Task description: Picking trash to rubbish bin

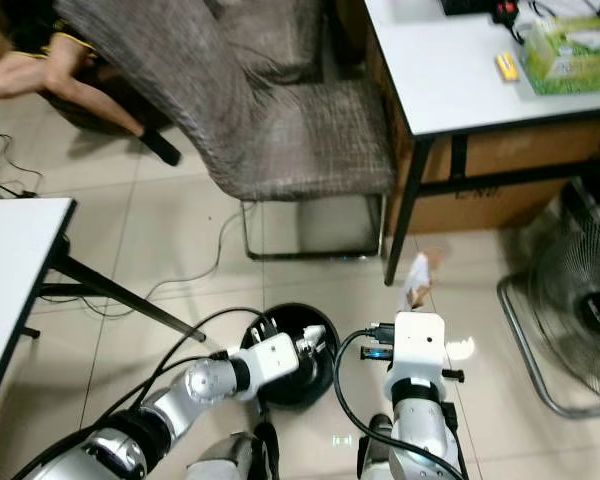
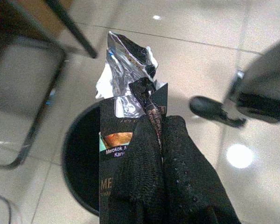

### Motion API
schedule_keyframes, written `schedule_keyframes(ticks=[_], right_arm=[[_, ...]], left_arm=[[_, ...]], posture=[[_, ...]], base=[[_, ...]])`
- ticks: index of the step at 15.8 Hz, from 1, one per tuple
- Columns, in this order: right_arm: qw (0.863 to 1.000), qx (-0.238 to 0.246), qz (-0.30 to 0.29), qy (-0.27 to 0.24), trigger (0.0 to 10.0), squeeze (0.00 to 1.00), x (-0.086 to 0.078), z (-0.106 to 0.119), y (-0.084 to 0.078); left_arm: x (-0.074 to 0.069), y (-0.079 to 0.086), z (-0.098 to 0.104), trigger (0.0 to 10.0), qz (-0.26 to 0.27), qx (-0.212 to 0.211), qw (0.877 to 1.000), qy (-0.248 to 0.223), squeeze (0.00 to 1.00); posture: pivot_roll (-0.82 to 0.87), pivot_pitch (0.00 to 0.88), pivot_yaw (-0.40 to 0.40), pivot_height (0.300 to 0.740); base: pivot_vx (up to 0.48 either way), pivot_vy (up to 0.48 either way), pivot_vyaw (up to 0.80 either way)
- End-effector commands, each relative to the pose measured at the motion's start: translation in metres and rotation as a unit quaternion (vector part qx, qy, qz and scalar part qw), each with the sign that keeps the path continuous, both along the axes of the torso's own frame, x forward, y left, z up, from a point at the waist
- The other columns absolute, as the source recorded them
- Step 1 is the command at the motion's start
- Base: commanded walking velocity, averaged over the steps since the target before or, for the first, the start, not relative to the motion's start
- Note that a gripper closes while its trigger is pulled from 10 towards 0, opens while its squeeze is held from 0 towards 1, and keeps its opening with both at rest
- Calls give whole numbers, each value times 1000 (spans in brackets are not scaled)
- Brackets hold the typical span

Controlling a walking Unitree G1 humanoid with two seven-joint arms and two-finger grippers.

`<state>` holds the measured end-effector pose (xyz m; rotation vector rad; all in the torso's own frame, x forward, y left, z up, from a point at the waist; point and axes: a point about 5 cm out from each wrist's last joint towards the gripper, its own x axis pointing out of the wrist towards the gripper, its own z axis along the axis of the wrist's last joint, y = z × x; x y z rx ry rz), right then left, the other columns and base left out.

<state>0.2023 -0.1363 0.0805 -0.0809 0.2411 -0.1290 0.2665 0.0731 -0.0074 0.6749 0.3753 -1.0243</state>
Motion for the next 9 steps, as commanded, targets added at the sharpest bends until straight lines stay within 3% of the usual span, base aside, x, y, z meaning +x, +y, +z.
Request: schedule_keyframes(ticks=[1,5,7,9], right_arm=[[997,66,7,30,10000,0,-9,-4,25],[992,109,41,46,10000,0,-19,1,39],[993,101,39,37,10000,0,-17,6,38],[995,90,38,24,10000,0,-14,13,37]], left_arm=[[-14,0,-13,0,-29,28,999,18,0],[-23,-16,-18,0,-60,42,997,15,0],[-26,-22,-19,1569,-67,50,997,2,0],[-27,-28,-20,1412,-62,45,997,-5,0]], posture=[[-105,343,128,740],[-139,350,123,740],[-144,350,120,740],[-156,351,117,740]], base=[[0,0,0],[0,0,0],[0,0,0],[0,0,0]])
